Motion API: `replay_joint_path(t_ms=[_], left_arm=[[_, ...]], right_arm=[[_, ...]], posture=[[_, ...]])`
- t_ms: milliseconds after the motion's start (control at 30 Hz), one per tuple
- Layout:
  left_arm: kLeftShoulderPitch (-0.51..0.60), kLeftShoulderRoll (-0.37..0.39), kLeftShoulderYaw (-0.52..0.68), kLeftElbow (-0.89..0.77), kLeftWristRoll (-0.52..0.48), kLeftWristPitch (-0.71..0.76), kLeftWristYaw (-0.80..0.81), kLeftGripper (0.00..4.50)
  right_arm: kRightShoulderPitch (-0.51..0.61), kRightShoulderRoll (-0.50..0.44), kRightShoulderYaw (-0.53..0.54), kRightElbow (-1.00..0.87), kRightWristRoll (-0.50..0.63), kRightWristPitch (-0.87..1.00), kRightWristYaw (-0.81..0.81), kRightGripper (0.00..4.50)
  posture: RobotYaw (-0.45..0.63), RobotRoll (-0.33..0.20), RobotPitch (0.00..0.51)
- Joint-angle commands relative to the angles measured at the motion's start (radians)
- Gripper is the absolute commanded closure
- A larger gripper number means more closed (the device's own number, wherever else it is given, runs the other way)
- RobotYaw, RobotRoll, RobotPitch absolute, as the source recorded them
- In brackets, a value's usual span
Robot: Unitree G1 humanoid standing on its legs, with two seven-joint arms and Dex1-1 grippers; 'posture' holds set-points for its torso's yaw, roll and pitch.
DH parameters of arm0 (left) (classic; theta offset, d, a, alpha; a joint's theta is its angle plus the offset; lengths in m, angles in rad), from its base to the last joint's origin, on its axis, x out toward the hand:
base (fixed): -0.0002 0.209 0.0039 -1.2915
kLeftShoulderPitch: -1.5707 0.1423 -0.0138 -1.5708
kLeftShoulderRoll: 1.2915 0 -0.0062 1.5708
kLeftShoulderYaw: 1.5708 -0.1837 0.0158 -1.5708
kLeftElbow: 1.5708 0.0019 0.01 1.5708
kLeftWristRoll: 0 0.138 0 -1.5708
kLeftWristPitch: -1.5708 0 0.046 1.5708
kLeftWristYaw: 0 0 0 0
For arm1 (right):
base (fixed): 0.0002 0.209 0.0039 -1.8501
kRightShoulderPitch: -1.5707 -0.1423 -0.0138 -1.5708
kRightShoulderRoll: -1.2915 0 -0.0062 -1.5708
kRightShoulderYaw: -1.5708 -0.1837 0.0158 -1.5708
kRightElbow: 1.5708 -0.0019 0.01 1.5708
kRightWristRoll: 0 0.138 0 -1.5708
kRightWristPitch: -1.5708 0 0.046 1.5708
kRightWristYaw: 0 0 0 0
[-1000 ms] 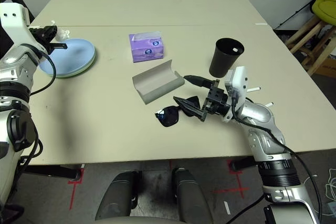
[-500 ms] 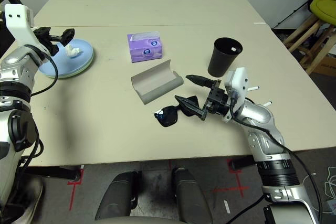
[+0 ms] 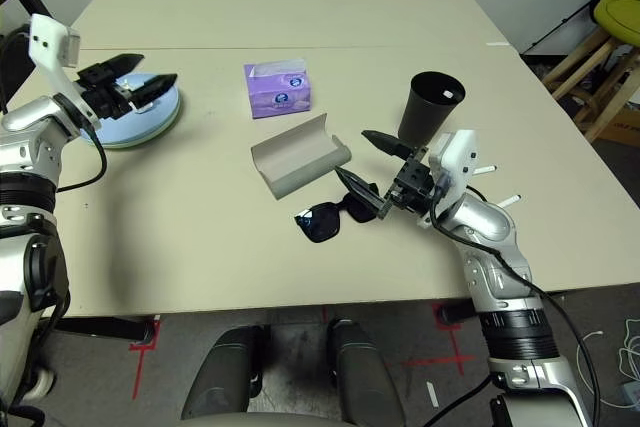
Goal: Organize and tidy the items on the table.
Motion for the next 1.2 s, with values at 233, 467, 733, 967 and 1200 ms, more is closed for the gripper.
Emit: replay_joint_path(t_ms=[233,467,733,967,1200], left_arm=[[0.054,-0.002,-0.133,-0.076,0.011,-0.015,-0.262,0.03],[0.036,-0.032,-0.156,-0.072,0.009,-0.026,-0.307,0.03],[0.035,-0.068,-0.148,-0.086,0.001,-0.024,-0.288,0.03],[0.092,-0.073,-0.161,-0.141,-0.008,-0.056,-0.340,0.03],[0.185,-0.063,-0.174,-0.262,-0.065,-0.010,-0.442,0.03]], right_arm=[[0.036,-0.013,-0.022,-0.042,0.014,0.025,-0.025,0.00],[0.026,-0.026,-0.021,-0.031,0.016,0.022,-0.013,0.00],[0.005,-0.094,-0.031,0.031,0.009,-0.021,0.057,0.00],[0.033,-0.109,-0.038,0.004,0.027,-0.010,0.078,0.00],[0.050,-0.143,-0.057,-0.003,0.044,-0.006,0.114,0.00]], posture=[[0.11,0.000,0.158],[0.10,0.000,0.155],[0.09,0.000,0.150],[0.08,0.000,0.135],[0.07,0.000,0.124]])
